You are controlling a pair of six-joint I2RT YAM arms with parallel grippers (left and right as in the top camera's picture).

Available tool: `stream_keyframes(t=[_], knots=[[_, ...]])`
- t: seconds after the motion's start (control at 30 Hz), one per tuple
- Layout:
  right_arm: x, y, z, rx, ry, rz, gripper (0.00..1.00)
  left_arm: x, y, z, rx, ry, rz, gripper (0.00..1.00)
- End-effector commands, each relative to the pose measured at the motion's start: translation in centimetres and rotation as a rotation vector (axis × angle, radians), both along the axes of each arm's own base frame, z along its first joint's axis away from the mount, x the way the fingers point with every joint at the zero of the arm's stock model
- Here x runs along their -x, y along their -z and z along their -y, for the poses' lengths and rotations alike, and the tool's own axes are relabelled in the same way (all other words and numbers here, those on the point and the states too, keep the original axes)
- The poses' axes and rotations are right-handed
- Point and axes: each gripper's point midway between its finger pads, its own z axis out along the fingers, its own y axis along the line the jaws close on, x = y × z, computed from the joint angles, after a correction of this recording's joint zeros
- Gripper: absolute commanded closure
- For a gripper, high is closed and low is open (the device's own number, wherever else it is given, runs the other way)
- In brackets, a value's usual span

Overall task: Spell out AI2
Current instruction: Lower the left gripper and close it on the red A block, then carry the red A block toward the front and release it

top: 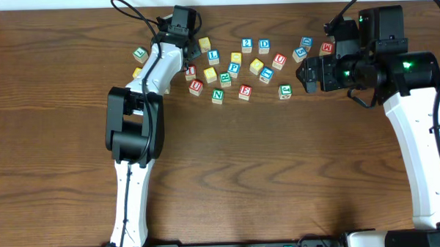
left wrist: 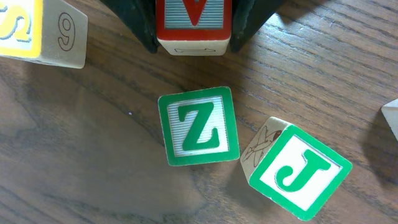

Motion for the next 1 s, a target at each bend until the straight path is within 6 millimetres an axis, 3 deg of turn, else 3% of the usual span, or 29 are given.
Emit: stream_keyframes(t=[0.0,0.17,0.33,0.5,0.67,0.77,0.8,0.87,0.97], knots=[[-0.2,-0.8,-0.3,-0.009,-0.007,0.019,0.01,0.6,1.3,-0.1,-0.016,-0.001,-0.032,0.72],[-0.3,-0.8,-0.3,-0.009,-0.007,0.025,0.01,0.4,-1.4,0.0,-0.037,0.046,0.002,0.72],[-0.4,-0.9,-0.3,-0.009,-0.007,0.029,0.01,0.5,-6.2,-0.1,-0.056,0.094,0.053,0.73],[-0.5,-1.0,-0.3,-0.010,-0.005,0.034,0.01,2.3,-11.2,-0.4,-0.054,0.103,0.069,0.73],[-0.7,-1.1,-0.3,-0.010,-0.005,0.042,0.01,5.8,-15.4,0.3,0.001,0.154,0.030,0.74],[-0.7,-1.1,-0.3,-0.010,-0.005,0.044,0.01,9.1,-17.2,0.9,0.039,0.195,-0.035,0.75],[-0.7,-1.1,-0.3,-0.010,-0.005,0.045,0.01,11.1,-17.6,1.3,0.056,0.216,-0.085,0.75],[-0.8,-1.1,-0.3,-0.010,-0.005,0.047,0.01,14.0,-17.4,1.5,0.055,0.236,-0.182,0.75],[-0.8,-1.2,-0.3,-0.010,-0.005,0.048,0.01,17.0,-16.5,1.7,0.035,0.253,-0.300,0.75]])
